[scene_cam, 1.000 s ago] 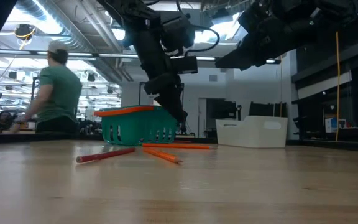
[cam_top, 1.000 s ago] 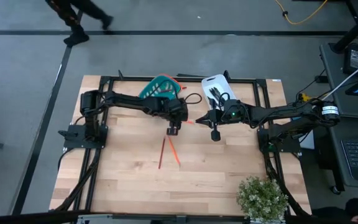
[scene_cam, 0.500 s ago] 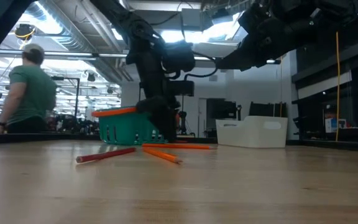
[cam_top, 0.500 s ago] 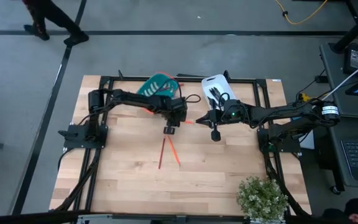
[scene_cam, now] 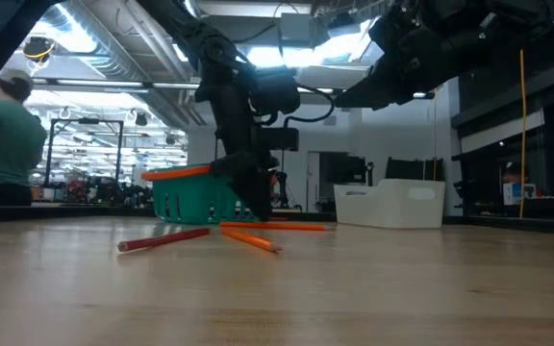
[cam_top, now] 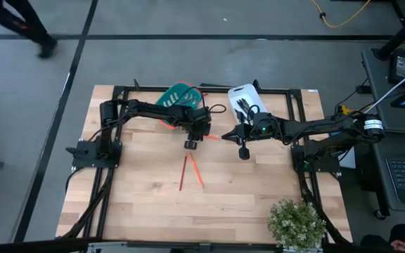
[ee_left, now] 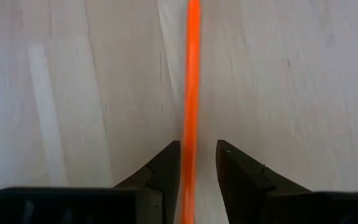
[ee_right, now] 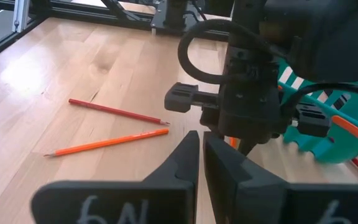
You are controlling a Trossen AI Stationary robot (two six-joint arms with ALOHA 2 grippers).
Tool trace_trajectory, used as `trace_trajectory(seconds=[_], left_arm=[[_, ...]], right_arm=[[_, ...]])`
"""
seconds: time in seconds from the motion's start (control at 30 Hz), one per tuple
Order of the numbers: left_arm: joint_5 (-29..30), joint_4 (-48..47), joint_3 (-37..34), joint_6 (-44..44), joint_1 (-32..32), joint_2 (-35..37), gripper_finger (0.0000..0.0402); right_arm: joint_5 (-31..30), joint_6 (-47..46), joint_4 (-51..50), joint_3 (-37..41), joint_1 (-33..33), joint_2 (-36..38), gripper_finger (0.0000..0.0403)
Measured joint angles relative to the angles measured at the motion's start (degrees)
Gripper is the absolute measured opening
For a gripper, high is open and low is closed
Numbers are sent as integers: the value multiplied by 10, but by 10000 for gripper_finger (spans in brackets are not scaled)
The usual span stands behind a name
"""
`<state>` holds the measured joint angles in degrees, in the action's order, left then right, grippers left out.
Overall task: Sort pens & pencils
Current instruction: Put the orange pencil into the blue bin
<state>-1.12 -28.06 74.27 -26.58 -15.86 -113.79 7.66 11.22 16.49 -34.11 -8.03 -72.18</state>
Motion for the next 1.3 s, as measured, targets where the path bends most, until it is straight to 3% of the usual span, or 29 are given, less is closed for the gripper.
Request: trace_trajectory(seconds=[0.67, 1.3], left_arm=[[-17, -25, 2, 23, 8, -21, 75], [-9, -58, 1, 86, 48, -21, 13]], right_arm=[[0, 10, -1, 0, 0, 0, 26], [0, 10, -1, 0, 0, 0, 26]])
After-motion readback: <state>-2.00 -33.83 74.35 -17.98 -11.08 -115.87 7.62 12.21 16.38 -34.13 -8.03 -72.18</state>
